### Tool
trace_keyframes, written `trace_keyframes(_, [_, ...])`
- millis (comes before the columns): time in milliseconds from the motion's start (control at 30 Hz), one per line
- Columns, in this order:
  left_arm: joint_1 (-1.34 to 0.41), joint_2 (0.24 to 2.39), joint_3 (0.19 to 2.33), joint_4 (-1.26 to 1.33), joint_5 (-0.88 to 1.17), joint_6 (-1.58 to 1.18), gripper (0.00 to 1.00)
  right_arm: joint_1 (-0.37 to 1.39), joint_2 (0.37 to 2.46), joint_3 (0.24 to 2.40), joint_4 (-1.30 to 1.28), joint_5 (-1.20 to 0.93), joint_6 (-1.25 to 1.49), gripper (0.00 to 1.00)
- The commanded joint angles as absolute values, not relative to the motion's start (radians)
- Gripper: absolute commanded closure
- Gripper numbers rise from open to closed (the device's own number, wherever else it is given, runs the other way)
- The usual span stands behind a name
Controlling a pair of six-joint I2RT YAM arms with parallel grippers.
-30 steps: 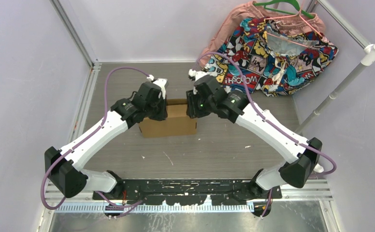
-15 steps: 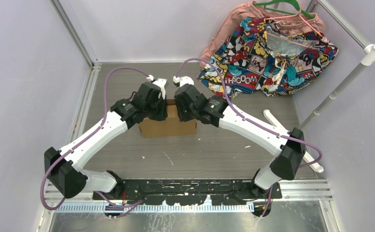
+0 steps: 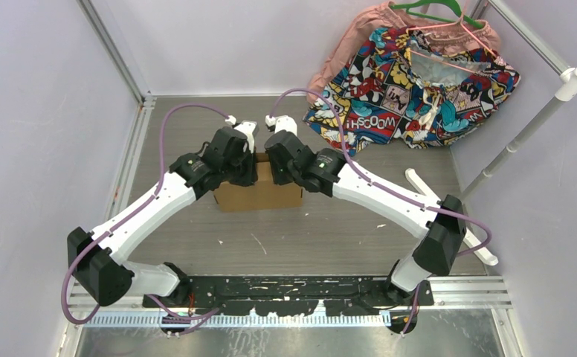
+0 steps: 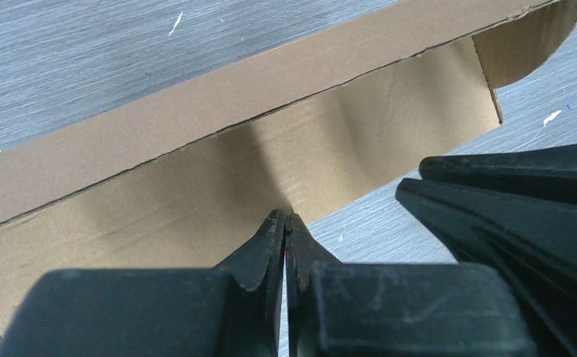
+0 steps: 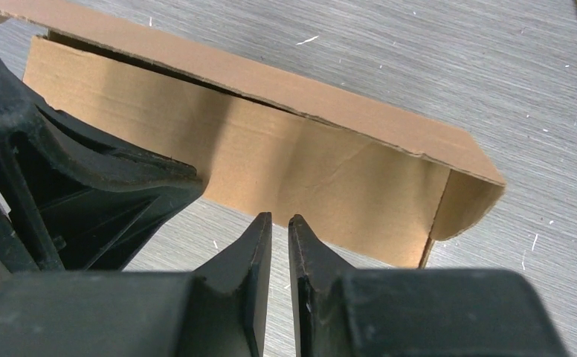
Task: Fold the paper box
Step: Close the paper box at the center of the board.
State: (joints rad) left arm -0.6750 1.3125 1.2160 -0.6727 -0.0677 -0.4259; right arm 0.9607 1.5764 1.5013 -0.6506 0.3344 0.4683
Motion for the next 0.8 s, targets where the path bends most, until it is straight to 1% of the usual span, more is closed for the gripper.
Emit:
trace_keyframes(0, [-0.682, 1.308, 1.193, -0.702, -0.07, -0.409, 0.95, 0.983, 1.588, 1.509, -0.607, 0.374, 0.483, 0.79])
trace_keyframes(200, [-0.681, 1.306, 1.198, -0.707, -0.074, -0.404, 0.95, 0.992, 1.598, 1.509, -0.618, 0.386, 0.485, 0.76])
trace_keyframes(767, [-0.681, 1.308, 1.212, -0.719, -0.078, -0.399, 0.93, 0.992, 1.611, 1.505, -0.648, 0.42, 0.485, 0.72])
